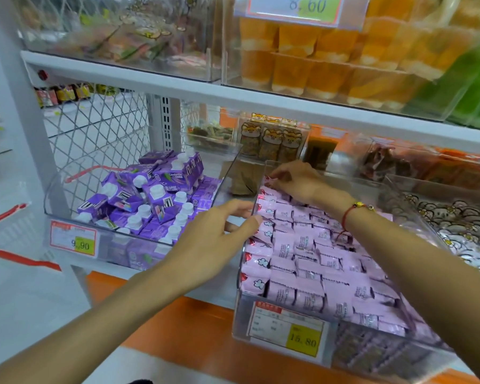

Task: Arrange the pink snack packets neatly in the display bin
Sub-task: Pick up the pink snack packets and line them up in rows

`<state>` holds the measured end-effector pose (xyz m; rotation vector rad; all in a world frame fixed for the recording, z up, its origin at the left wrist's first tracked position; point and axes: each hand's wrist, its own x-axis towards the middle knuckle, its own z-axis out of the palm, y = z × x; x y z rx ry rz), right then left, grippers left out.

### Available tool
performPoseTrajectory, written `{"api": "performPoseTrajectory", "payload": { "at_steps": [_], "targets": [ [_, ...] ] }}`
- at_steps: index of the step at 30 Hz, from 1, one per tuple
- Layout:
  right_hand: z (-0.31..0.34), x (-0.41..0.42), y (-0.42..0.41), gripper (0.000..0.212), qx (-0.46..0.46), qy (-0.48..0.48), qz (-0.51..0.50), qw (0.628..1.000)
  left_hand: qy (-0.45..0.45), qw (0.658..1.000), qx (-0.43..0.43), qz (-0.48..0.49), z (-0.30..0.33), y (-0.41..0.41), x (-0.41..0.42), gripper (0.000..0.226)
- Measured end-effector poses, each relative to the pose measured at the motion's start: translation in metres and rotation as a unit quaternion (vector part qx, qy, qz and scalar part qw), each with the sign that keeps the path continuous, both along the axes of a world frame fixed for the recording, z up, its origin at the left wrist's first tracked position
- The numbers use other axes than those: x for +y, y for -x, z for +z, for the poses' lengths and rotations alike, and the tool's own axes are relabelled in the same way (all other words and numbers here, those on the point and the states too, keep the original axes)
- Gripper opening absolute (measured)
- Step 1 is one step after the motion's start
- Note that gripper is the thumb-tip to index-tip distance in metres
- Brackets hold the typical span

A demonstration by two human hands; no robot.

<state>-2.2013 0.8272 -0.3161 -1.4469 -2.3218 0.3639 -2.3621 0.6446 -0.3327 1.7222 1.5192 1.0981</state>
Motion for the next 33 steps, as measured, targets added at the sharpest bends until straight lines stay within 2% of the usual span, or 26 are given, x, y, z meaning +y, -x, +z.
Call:
{"api": "performPoseTrajectory", "payload": {
  "at_steps": [3, 8, 10, 12, 15, 17, 19, 21, 23, 26, 28, 33],
  "targets": [
    [-0.001, 0.0, -0.005, 0.026, -0.035, -0.006, 0.015, 0.999, -0.004, 1.0, 0.005, 0.002, 0.0, 0.001, 0.002, 0.032],
    [-0.003, -0.022, -0.019, 0.057, -0.105, 0.022, 0.061, 0.992, -0.011, 1.0, 0.018, 0.01, 0.002, 0.0, 0.0, 0.03],
    [0.006, -0.038, -0.022, 0.065, -0.096, 0.015, 0.048, 0.994, -0.016, 0.999, 0.029, 0.011, 0.002, 0.0, -0.002, 0.036],
    [0.021, -0.059, -0.026, 0.063, -0.075, -0.008, 0.051, 0.996, -0.037, 0.998, 0.046, 0.019, 0.003, 0.0, -0.006, 0.043],
    [0.038, -0.109, -0.039, 0.038, -0.099, -0.034, 0.103, 0.989, -0.132, 0.981, 0.139, 0.023, 0.01, 0.005, -0.015, 0.041],
    [0.032, -0.151, -0.053, 0.028, -0.126, -0.074, 0.101, 0.984, -0.209, 0.954, 0.214, -0.024, 0.021, 0.007, -0.023, 0.031],
    [0.02, -0.19, -0.064, 0.032, -0.103, -0.103, 0.077, 0.986, -0.239, 0.932, 0.254, -0.099, 0.03, 0.007, -0.031, 0.028],
    [0.006, -0.212, -0.071, 0.044, -0.08, -0.064, 0.081, 0.991, -0.226, 0.914, 0.296, -0.16, 0.031, 0.003, -0.035, 0.033],
    [-0.008, -0.215, -0.075, 0.054, -0.118, -0.035, 0.105, 0.987, -0.194, 0.9, 0.345, -0.185, 0.028, -0.002, -0.036, 0.037],
    [-0.014, -0.212, -0.079, 0.051, -0.119, -0.051, 0.097, 0.987, -0.185, 0.871, 0.414, -0.186, 0.023, -0.003, -0.034, 0.043],
    [-0.014, -0.211, -0.08, 0.048, -0.103, -0.054, 0.092, 0.989, -0.191, 0.866, 0.424, -0.185, 0.022, -0.001, -0.033, 0.046],
    [-0.014, -0.206, -0.078, 0.045, -0.052, -0.041, 0.101, 0.993, -0.19, 0.88, 0.389, -0.193, 0.021, -0.004, -0.033, 0.039]
  ]
}}
